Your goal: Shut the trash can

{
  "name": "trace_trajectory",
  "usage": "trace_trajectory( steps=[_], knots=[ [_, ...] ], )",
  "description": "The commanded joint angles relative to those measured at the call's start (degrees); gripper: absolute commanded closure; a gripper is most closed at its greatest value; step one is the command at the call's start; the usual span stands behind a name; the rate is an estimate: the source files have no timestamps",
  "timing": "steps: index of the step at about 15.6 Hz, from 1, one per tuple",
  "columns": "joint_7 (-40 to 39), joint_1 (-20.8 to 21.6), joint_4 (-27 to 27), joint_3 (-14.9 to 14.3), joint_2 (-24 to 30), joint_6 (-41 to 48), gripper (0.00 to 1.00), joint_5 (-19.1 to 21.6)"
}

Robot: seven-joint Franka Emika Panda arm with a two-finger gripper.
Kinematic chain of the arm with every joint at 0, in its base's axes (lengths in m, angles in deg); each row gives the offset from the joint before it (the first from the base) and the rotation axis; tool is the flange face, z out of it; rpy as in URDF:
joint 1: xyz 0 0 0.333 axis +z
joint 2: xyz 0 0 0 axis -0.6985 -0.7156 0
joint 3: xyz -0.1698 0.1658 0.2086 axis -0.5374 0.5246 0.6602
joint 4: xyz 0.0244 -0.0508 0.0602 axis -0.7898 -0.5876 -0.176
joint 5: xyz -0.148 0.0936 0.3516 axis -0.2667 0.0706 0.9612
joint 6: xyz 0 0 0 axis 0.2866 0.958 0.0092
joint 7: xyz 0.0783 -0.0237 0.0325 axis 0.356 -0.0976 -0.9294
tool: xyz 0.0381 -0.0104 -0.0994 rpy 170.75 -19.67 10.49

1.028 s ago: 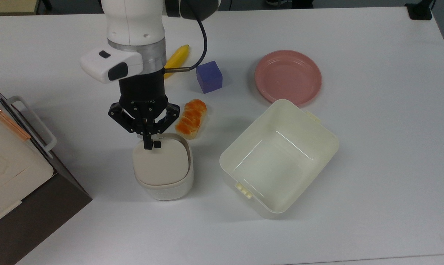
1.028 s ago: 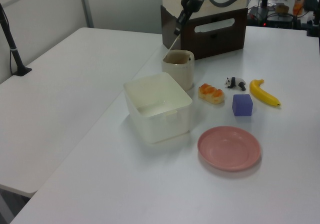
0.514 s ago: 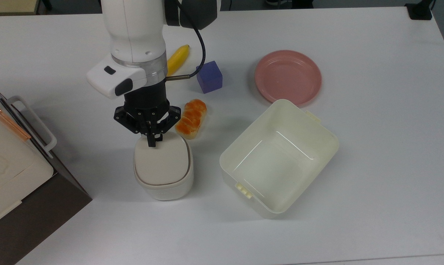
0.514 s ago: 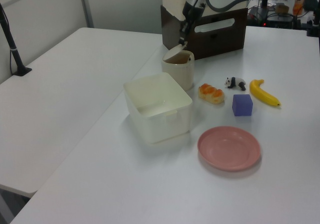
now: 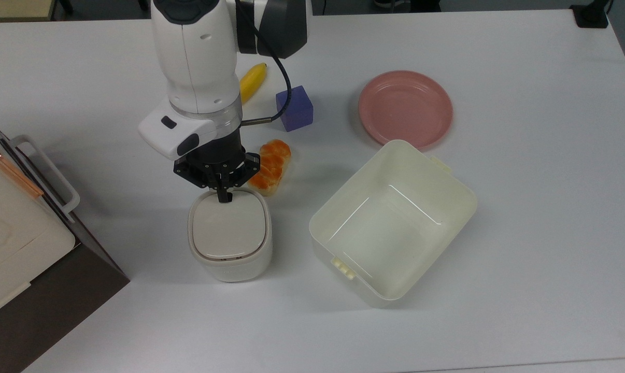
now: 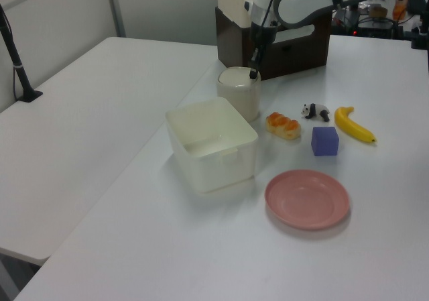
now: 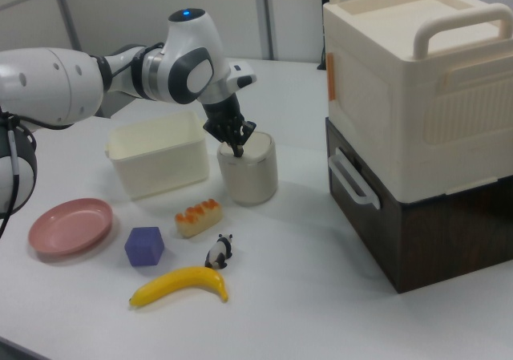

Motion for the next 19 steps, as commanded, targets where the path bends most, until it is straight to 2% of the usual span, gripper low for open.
trace_trajectory(
  steps=[1,7,11,15,19],
  knots=[
    [-1.4,0.5,-1.3,-0.5,-2.4,-0.6,1.00,0.8],
    [-1.3,0.3,-0.6,-0.5,-1.4,-0.4,1.00,0.9],
    [-1.1,0.6,-0.6,-0.3,2.0,0.6,1.00,1.2],
    [-0.8,0.7,-0.6,-0.1,6.3,6.3,1.00,1.1],
    [-0.5,0.6,-0.8,0.0,13.1,18.2,1.00,1.0]
  ],
)
